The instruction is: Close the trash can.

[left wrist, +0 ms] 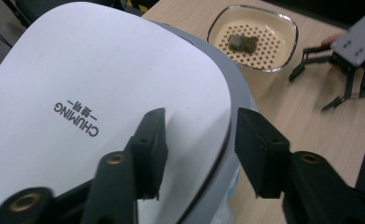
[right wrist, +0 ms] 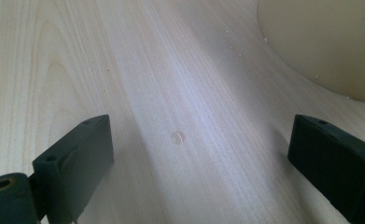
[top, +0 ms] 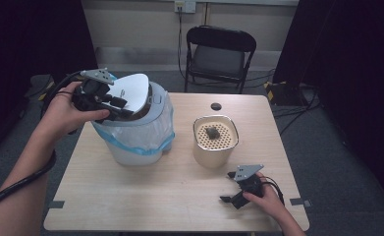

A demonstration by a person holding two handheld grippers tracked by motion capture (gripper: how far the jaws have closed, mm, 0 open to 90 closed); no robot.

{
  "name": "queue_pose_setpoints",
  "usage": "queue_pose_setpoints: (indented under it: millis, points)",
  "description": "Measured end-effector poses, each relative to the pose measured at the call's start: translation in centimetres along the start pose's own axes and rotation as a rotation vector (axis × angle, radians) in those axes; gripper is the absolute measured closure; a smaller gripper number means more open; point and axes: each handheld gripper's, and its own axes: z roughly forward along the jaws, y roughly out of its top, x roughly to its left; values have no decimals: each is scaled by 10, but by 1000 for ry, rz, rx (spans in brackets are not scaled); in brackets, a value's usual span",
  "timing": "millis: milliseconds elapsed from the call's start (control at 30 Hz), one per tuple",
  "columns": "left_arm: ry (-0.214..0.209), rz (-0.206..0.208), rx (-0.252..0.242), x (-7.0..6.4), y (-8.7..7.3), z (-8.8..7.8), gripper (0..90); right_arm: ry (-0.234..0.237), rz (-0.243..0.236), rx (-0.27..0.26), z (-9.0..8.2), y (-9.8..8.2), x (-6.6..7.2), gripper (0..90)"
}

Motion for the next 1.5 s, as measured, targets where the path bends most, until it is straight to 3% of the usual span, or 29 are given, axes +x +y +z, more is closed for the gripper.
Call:
queue_pose_setpoints:
  millis: [33,67,100,200,300,333,467,700,767,800,833,867,900,933,967,1000,1067,1100,1133,1167,1200,1233,1367,1500]
  points:
    - [0,0,0,0,0,0,576,0,0,0,0,0,0,60]
    - [0,-74,7,4,1,4,590,3,-5,1,0,0,0,54]
    - [20,-94,10,6,1,7,674,4,-5,2,0,0,0,54]
    - [41,-156,16,11,2,17,758,5,-5,3,0,0,0,50]
    - [63,-170,-15,13,4,23,776,8,-6,4,0,0,0,44]
    - [100,-178,-33,13,8,29,776,9,-9,5,1,0,1,41]
    - [126,-199,-54,14,14,40,787,10,-9,6,1,0,1,39]
    - [110,-188,-81,11,16,51,851,12,-12,9,1,0,1,27]
    - [96,-151,-58,8,20,51,828,13,-12,9,1,0,1,27]
    - [87,-150,-54,6,22,51,630,13,-11,9,1,0,1,27]
    - [87,-139,-46,4,24,52,630,13,-11,9,1,0,1,27]
    - [57,-101,-34,-4,25,53,440,13,-11,10,1,0,1,27]
    - [57,-101,-34,-4,25,53,374,13,-11,10,1,0,1,27]
    - [-3,-103,-26,-12,25,52,305,10,-10,10,1,0,1,26]
    - [-3,-103,-26,-12,25,52,240,10,-10,10,1,0,1,26]
    - [-27,-82,-53,-22,24,48,229,10,-10,9,1,0,1,24]
    - [-78,-84,-103,-33,22,43,225,12,-14,9,1,0,1,21]
    - [-78,-84,-103,-33,22,43,192,12,-14,9,1,0,1,21]
    - [-117,-60,-111,-45,18,42,171,11,-14,9,1,0,1,21]
    - [-117,-60,-111,-45,18,42,163,11,-14,9,1,0,1,21]
    - [-144,-47,-109,-57,12,44,161,9,-14,8,1,0,1,21]
    - [-144,-47,-109,-57,12,44,161,9,-14,8,1,0,1,21]
    - [-195,-78,-94,-78,-5,59,165,9,-14,8,1,0,1,22]
    - [-203,-71,-73,-88,-16,69,165,9,-14,8,1,0,1,22]
